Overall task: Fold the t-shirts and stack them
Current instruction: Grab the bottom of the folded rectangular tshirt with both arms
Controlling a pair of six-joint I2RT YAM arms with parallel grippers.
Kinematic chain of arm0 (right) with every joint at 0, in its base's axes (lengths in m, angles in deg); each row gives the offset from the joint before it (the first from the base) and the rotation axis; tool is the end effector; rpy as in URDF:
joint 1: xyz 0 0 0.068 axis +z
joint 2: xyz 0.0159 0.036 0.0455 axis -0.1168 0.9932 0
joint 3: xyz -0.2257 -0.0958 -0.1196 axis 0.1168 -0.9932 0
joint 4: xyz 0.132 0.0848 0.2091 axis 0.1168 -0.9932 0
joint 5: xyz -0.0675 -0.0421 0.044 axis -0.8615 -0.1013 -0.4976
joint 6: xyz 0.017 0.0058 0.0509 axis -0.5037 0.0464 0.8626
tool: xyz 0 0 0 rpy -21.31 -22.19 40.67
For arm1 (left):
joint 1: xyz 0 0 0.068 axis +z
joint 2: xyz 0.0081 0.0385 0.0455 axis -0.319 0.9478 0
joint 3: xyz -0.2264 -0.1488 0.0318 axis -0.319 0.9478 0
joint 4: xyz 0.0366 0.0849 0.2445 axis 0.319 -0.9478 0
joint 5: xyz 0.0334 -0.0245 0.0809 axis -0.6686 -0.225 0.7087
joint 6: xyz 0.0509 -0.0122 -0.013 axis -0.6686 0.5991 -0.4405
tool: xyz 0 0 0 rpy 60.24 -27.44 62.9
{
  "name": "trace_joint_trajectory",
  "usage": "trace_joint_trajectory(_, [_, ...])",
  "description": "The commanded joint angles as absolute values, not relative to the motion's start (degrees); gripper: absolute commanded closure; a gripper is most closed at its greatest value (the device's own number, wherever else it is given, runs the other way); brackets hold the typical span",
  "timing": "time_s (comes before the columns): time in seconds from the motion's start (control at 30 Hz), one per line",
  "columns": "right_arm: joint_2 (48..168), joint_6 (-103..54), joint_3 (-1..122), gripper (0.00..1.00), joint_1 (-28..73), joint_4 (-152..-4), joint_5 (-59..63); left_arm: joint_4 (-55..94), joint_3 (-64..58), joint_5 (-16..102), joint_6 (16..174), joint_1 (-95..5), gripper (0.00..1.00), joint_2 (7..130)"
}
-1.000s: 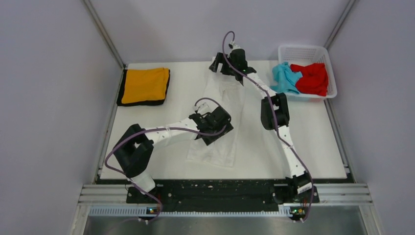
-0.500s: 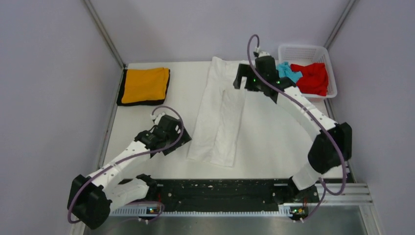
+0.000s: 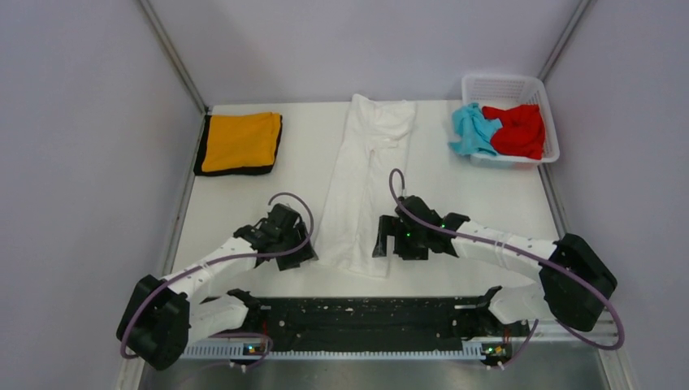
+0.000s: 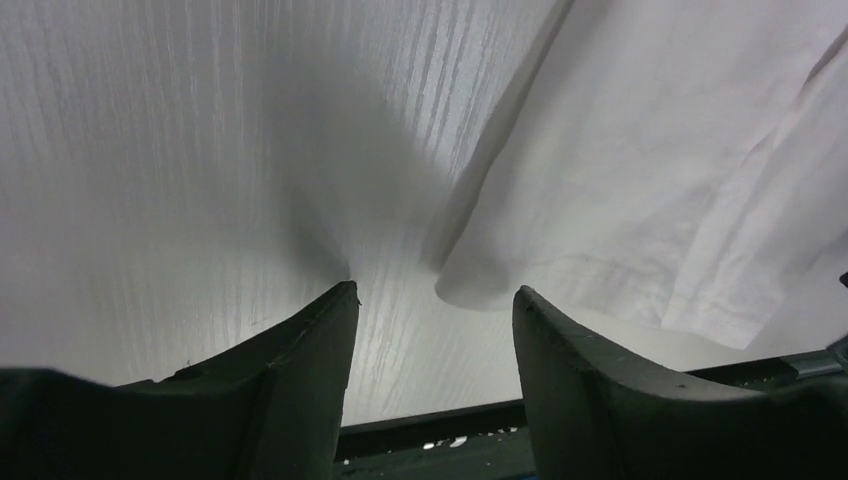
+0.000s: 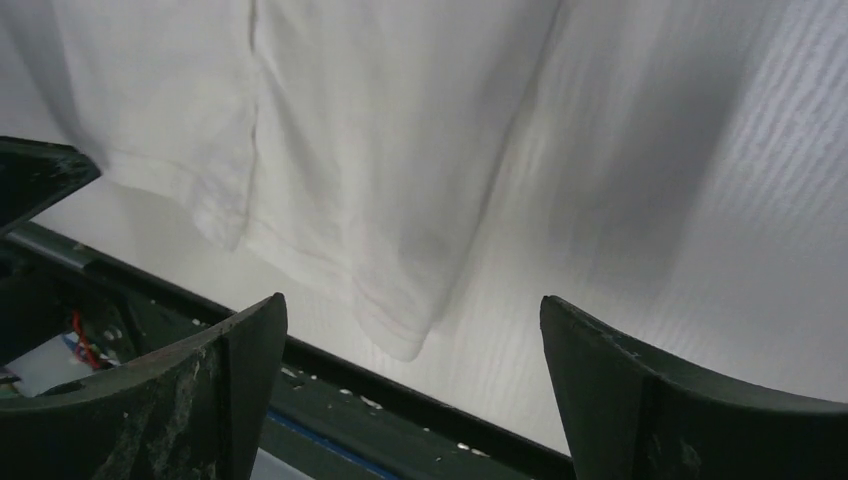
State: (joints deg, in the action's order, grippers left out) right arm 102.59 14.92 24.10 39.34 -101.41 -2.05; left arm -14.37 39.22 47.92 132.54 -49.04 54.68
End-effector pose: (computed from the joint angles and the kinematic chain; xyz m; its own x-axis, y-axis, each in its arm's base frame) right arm 0.1663 0.1761 0.1779 -0.9520 0.0510 -0.3017 -0.0786 0.9122 0.4021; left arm 0.1569 -0.0946 0.1695 -0.9028 -0.3502 -0.2498 -0.2431 0.8944 -0.3753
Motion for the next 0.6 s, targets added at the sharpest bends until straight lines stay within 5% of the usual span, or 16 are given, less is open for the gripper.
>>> trace_joint_trajectory(0.0, [100.2, 21.4, 24.6, 0.05, 42.7, -97.1, -1.6, -7.8, 41.0, 47.9, 131.3, -48.4, 0.39, 57.2])
trace_joint_trajectory(0.23, [100.4, 25.9, 23.2, 0.1, 49.0, -99.4, -1.6, -5.1, 42.0, 46.1, 131.2, -48.2, 0.54, 59.0])
trace_joint_trajectory(0.43, [104.3, 27.2, 22.9, 0.19, 52.0, -99.0, -2.7, -4.6, 43.1, 42.3, 130.3, -48.3, 0.9, 59.8])
trace_joint_trajectory(0.57, [104.1, 27.8, 22.3, 0.24, 52.0, -99.5, -5.8, -2.7, 45.5, 40.9, 130.9, -48.2, 1.0, 57.8])
